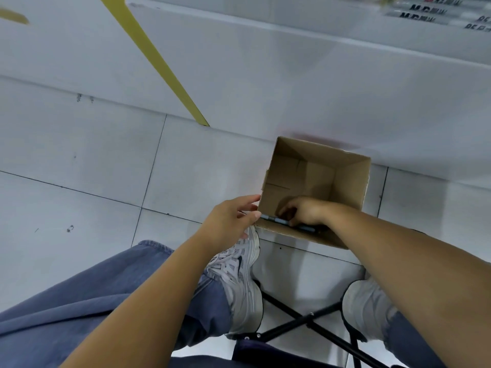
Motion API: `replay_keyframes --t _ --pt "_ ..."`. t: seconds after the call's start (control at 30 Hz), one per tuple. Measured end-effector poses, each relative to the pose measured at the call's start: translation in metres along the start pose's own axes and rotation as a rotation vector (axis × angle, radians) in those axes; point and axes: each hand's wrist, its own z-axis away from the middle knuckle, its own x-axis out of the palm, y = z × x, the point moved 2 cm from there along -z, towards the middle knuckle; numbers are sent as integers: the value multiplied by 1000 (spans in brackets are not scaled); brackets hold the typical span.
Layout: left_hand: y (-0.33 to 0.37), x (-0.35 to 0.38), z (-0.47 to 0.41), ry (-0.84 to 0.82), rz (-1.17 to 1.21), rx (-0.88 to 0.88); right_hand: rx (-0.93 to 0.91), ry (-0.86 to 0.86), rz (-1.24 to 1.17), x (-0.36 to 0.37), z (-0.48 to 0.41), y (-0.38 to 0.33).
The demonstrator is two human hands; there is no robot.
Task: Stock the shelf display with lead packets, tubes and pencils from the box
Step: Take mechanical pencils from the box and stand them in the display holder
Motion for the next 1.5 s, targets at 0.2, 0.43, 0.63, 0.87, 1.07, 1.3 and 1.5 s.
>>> replay_keyframes --t 0.2,0.43,0.63,0.87,1.07,1.3,1.5 --pt "0 0 0 2 -4 -2 -19 -11 16 1 -1 -1" --pt "4 0 1 4 -8 -17 19 28 47 2 1 -5" --pt "16 -4 5 29 -27 -54 -57 251 -195 -18 46 -20" --pt "91 -5 41 102 -111 194 -412 458 -691 -48 169 -59" --pt "188 -6 102 -128 225 455 -744 754 -710 -51 281 -112" --pt "286 -17 176 -117 92 706 -913 1174 -480 -68 408 -133" --pt "361 -24 215 -69 -5 884 -1184 1308 -541 -104 485 -138"
